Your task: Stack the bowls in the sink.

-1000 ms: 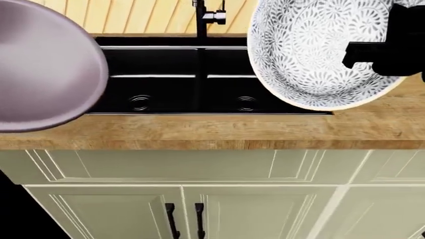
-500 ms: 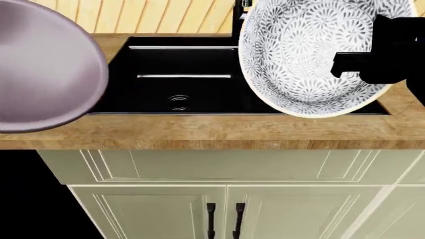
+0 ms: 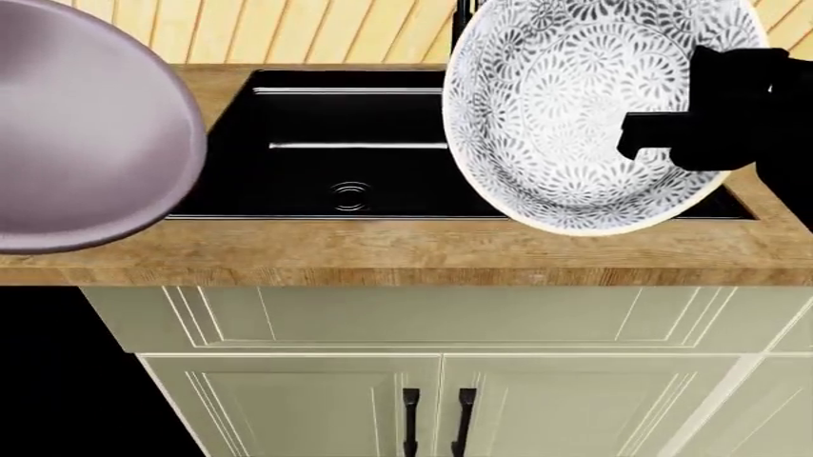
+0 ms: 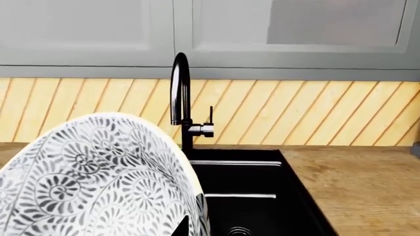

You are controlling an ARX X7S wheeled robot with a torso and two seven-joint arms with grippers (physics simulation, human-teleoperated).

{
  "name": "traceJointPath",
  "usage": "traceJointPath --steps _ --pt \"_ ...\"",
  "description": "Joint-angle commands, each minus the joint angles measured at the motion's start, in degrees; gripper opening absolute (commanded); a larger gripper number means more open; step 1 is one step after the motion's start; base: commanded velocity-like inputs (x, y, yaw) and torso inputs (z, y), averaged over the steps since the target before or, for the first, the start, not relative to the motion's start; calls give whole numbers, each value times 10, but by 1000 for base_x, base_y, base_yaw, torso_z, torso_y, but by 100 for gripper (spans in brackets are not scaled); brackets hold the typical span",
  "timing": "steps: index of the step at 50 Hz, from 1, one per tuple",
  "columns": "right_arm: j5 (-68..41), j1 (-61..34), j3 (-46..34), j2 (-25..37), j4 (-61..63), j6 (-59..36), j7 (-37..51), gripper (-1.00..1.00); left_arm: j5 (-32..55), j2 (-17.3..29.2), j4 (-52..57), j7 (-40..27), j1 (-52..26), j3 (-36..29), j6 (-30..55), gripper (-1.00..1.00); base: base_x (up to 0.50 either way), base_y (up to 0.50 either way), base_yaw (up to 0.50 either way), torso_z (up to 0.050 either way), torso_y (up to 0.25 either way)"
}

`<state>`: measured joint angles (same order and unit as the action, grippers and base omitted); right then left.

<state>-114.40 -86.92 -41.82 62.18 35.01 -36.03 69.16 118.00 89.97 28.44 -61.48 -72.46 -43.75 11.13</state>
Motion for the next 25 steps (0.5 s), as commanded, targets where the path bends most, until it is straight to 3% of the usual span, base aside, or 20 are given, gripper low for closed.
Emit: traceJointPath --steps 1,25 --pt "-17 14 9 -1 -20 14 -14 -100 -4 0 -2 0 -73 14 -2 -100 0 0 0 0 0" --pt "-46 32 10 -9 -44 40 -19 -100 -8 0 -8 6 -66 18 -2 -100 0 0 0 0 2"
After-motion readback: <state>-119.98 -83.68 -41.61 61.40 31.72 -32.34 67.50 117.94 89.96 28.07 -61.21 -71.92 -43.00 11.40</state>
